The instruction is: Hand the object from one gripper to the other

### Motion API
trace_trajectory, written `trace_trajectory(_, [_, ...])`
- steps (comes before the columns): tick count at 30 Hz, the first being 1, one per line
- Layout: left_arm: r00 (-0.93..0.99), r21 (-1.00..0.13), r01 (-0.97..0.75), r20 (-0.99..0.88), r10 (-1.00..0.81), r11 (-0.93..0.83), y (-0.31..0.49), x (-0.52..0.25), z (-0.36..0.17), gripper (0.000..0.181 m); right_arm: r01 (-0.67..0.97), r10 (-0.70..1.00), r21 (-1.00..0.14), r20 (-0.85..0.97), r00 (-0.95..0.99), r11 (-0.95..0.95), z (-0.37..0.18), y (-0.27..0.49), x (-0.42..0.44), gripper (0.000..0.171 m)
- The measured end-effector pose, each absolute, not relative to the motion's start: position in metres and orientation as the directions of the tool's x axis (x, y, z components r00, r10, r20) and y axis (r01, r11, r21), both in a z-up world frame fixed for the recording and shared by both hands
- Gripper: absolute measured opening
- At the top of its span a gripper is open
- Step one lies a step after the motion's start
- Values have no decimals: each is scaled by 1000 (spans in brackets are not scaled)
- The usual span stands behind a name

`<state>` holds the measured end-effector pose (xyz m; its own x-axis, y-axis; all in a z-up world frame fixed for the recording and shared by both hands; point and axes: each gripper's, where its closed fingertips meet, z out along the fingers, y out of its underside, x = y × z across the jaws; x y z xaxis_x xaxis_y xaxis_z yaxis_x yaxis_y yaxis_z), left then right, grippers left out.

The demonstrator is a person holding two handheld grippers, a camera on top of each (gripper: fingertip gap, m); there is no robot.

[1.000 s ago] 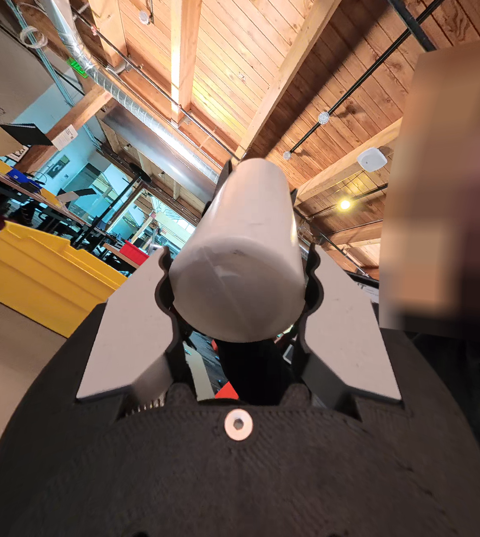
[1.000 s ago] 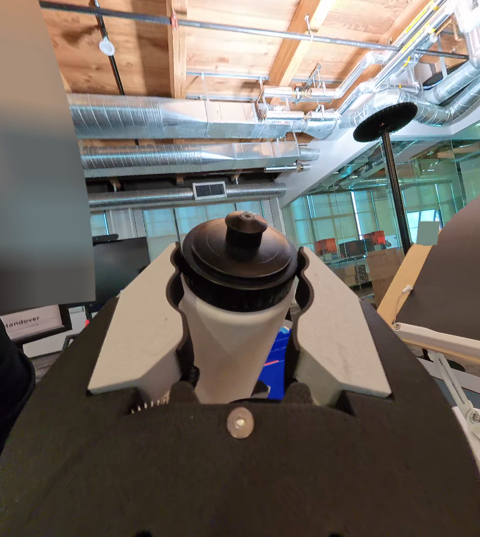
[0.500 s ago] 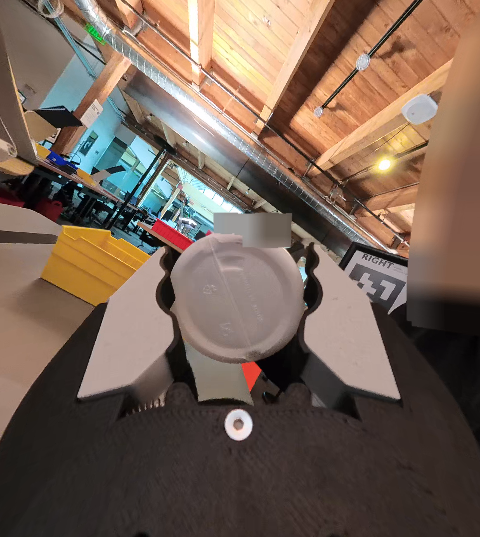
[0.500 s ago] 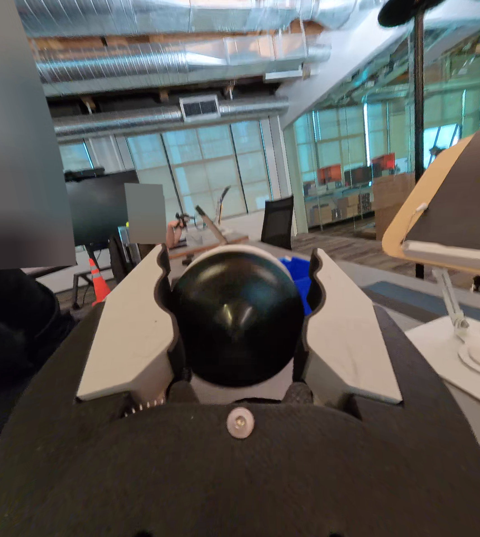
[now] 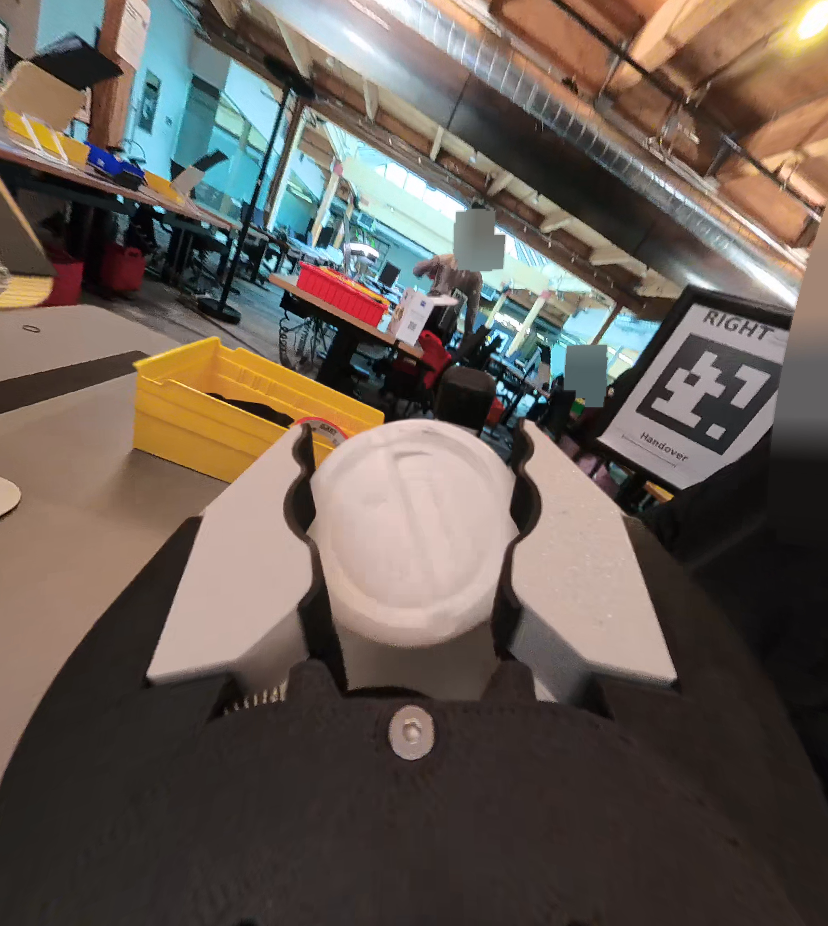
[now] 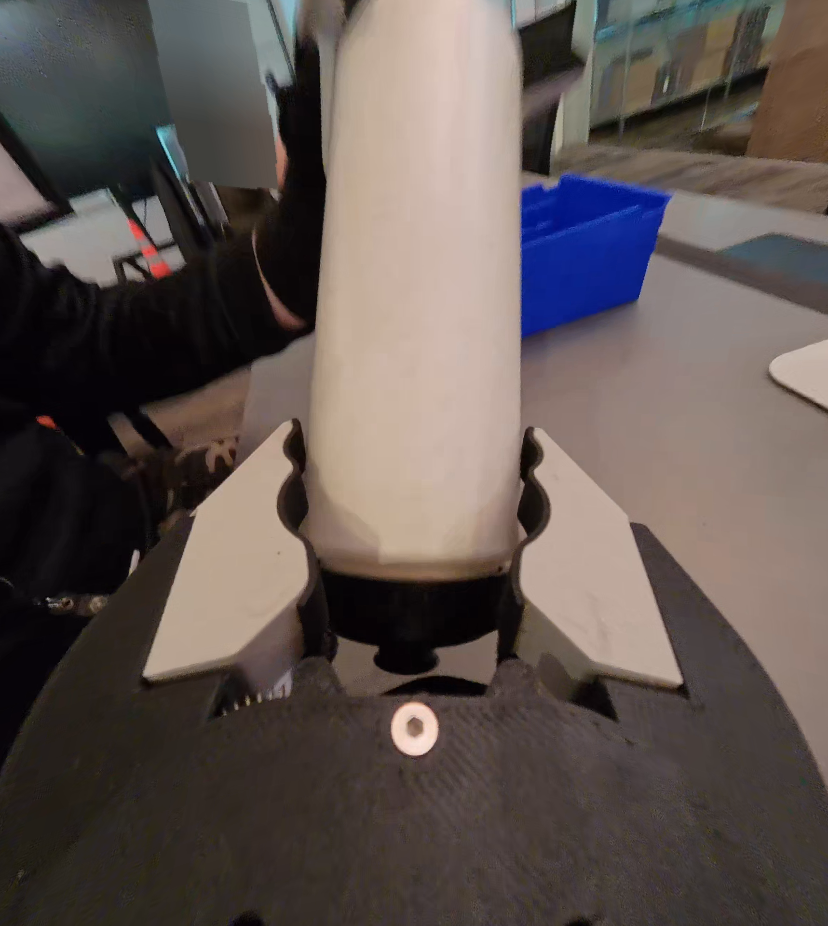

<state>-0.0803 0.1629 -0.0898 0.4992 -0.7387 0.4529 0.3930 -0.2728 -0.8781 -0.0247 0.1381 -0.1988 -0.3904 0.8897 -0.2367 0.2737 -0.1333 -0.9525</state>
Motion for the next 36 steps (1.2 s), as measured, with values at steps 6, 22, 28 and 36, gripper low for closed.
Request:
trace_trajectory(6, [517, -926, 281, 366, -774, -251, 175, -54, -60, 28, 250, 866, -953, -268, -423, -173, -213, 122, -45, 83])
trace_trajectory(22, [580, -885, 425, 426, -694, -189, 178, -73, -64, 118, 12, 820, -926, -341, -460, -378, -165, 142, -49, 82])
trace_trajectory(28, [628, -909, 325, 415, -659, -262, 170, -64, -112, 129, -20, 839, -935, -309, -447, -355, -158, 145, -48, 82])
trace_trajectory(36, [602, -936, 222, 353, -716, -275, 169, -24, -130, 93, 70, 860, -968, -246, -447, -240, -178, 123, -61, 82])
